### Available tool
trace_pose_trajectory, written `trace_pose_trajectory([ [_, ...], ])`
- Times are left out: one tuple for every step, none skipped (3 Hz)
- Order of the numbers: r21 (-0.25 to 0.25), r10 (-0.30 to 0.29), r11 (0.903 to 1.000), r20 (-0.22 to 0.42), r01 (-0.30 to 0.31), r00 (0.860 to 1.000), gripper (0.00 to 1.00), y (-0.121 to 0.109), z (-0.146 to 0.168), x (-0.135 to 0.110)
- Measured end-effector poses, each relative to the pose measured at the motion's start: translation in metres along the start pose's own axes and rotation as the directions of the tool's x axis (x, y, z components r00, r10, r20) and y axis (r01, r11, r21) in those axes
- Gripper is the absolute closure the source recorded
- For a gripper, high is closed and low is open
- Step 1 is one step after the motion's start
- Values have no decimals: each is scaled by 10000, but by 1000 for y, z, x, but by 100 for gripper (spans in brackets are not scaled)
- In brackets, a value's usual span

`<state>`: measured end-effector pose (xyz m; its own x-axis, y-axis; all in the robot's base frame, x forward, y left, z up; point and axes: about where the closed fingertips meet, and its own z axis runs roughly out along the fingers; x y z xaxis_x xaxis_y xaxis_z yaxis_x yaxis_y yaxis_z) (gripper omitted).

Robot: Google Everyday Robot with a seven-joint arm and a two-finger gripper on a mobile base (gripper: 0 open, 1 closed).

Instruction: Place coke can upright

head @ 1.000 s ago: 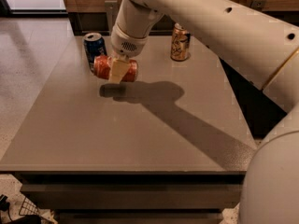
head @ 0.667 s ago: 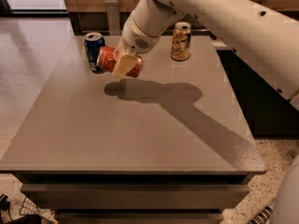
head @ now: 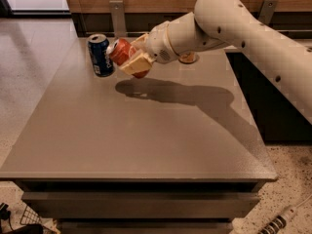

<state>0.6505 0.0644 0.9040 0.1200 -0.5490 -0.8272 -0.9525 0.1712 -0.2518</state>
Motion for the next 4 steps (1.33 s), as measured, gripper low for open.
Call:
trace_pose_trajectory([
  [328,591,9974,1518,-648,9866,100,-1,5,2],
  [604,1147,9886,2938,-1381,9490,100,14,8,-4],
  [529,1218,9871,3670,-1514,9222,100,34,10,-14],
  [364,1281,9872,3980,-1551,9084,100,53,13,-26],
])
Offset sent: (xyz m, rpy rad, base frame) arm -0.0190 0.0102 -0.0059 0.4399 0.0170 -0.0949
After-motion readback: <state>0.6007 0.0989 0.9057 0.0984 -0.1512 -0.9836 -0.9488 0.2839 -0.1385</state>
